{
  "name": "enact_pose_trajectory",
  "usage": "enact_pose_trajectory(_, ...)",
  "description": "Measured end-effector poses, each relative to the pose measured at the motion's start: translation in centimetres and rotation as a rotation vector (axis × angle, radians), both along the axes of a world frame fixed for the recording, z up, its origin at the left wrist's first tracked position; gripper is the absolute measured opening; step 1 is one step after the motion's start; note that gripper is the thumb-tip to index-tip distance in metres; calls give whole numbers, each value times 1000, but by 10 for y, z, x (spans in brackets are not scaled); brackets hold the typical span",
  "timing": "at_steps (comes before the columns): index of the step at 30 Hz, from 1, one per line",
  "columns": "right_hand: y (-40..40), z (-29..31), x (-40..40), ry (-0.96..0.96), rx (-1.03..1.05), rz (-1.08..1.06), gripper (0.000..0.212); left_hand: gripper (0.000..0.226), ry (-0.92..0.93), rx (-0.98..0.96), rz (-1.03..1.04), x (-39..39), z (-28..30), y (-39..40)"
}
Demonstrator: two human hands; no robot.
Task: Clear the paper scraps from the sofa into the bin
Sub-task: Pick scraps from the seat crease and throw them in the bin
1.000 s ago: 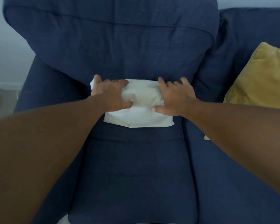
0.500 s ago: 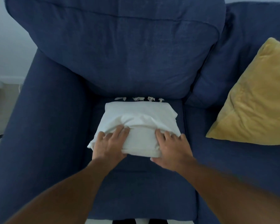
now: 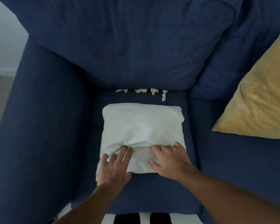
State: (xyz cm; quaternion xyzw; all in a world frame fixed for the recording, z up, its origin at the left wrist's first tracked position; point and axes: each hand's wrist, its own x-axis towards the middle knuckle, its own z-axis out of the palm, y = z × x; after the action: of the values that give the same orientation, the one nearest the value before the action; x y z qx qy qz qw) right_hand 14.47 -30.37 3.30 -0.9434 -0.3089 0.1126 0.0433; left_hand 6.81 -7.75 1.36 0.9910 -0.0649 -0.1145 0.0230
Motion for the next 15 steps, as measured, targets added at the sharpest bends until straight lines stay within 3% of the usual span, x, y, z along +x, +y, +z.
enact_pose_trajectory(3, 25, 7, 30, -70, 198, -27, 40, 68, -16, -109, -52, 11, 13, 12)
enact_pose_trajectory(5, 43, 15, 52, -53, 323, -62, 36, 49, -54, -220, 60, 37, 30, 14)
enact_pose_trajectory(9, 71, 33, 89, 18, 403, -227, 30, 46, -17, -314, 407, 128, 51, 16)
enact_pose_trajectory(15, 83, 43, 136, 74, 417, -435, 27, 39, 19, -283, 596, 246, 31, 27)
